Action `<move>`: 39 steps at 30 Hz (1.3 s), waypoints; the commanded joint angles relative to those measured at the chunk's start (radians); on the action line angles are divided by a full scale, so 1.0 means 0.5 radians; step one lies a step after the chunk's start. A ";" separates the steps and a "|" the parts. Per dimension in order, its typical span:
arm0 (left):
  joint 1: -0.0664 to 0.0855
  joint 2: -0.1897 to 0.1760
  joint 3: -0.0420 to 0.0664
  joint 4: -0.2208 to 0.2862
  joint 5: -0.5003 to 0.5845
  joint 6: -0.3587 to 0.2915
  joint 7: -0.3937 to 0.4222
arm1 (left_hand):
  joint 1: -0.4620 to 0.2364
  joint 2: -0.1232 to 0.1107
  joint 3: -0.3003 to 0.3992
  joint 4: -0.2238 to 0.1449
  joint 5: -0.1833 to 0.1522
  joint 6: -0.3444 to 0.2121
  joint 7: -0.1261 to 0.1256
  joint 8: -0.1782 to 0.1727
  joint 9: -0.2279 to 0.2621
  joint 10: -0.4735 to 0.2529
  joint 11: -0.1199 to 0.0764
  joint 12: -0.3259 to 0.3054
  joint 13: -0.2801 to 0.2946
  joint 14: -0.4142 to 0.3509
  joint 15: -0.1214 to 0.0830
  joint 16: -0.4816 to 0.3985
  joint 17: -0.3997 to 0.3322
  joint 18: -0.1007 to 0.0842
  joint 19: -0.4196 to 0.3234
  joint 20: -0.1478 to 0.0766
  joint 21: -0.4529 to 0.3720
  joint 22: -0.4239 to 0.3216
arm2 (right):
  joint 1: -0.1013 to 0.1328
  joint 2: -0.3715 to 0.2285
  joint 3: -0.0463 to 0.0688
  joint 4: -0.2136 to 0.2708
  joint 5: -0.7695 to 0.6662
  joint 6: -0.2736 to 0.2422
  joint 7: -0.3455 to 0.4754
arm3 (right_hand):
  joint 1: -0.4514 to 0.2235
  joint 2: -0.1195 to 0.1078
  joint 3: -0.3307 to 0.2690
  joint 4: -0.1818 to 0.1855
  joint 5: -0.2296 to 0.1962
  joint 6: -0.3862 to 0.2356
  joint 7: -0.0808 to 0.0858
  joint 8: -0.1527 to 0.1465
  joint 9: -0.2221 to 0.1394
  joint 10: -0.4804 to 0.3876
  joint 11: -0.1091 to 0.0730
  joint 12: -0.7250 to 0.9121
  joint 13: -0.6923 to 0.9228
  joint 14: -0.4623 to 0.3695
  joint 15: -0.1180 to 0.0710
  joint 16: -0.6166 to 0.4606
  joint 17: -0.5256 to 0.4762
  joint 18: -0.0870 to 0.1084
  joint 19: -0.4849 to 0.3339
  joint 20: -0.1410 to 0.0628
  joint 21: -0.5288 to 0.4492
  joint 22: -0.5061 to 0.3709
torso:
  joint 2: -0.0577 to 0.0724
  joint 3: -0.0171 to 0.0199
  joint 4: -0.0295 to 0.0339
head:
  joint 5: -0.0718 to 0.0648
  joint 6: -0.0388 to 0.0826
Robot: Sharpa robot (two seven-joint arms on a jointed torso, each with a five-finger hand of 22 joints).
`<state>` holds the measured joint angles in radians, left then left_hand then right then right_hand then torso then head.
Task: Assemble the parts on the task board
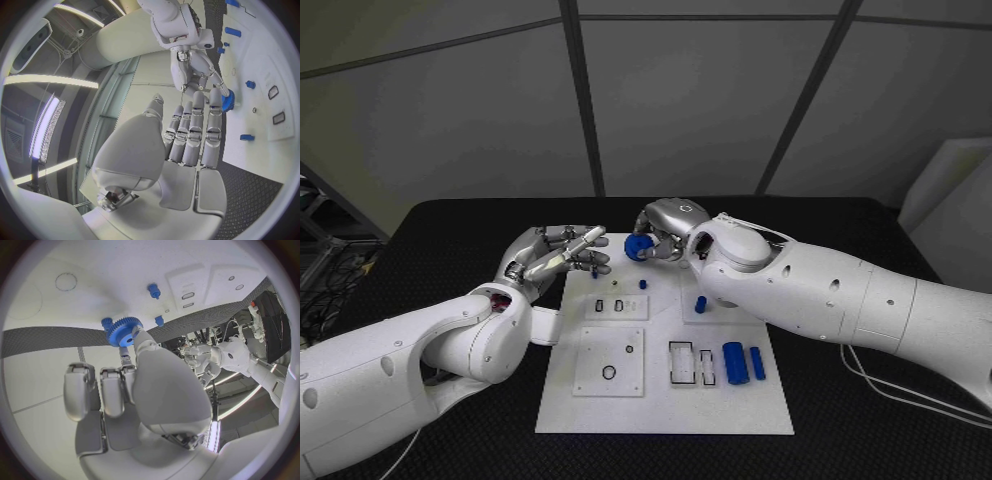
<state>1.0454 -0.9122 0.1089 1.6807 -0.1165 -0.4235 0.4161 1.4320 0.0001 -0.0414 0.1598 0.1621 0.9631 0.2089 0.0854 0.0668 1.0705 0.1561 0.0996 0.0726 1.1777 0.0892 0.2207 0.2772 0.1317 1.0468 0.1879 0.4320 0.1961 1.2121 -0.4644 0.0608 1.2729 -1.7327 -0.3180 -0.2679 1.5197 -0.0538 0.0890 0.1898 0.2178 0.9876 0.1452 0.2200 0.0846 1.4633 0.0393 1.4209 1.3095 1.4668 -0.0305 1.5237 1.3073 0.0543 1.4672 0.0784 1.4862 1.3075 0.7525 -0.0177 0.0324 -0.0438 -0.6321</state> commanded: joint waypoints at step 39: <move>0.004 0.003 0.002 0.008 -0.004 0.023 -0.011 | -0.005 0.023 0.004 -0.014 -0.009 0.000 0.005 -0.010 0.000 -0.009 -0.007 -0.011 0.000 -0.010 0.003 -0.014 0.004 0.097 -0.013 0.002 0.011 0.004 | 0.000 0.104 -0.068 -0.164 0.064 0.102 -0.010 | -0.312 -0.027 0.023 0.130 -0.038 -0.231 0.039 -0.296 -0.015 -0.073 0.076 -0.094 0.131 0.167 0.063 0.020 0.332 -0.032 0.027 0.056 0.005 0.163 | -0.002 0.0043 -0.006 | 0.023 -0.016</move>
<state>1.0456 -0.9111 0.1090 1.6824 -0.1165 -0.4230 0.4153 1.4316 0.0006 -0.0385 0.1570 0.1621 0.9631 0.2089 0.0854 0.0668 1.0705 0.1561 0.0996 0.0726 1.1777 0.0892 0.2187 0.2784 0.1317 1.0469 0.1879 0.4320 0.1966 1.2100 -0.4130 0.0268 1.1907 -1.7166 -0.2719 -0.2666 1.3696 -0.0677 0.1003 0.2506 0.1941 0.8670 0.1668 0.0734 0.0764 1.4309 0.0716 1.3765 1.3090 1.4649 -0.0070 1.5274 1.3079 0.0541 1.4655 0.0983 1.4862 1.3074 0.7518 -0.0157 0.0290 -0.0334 -0.6398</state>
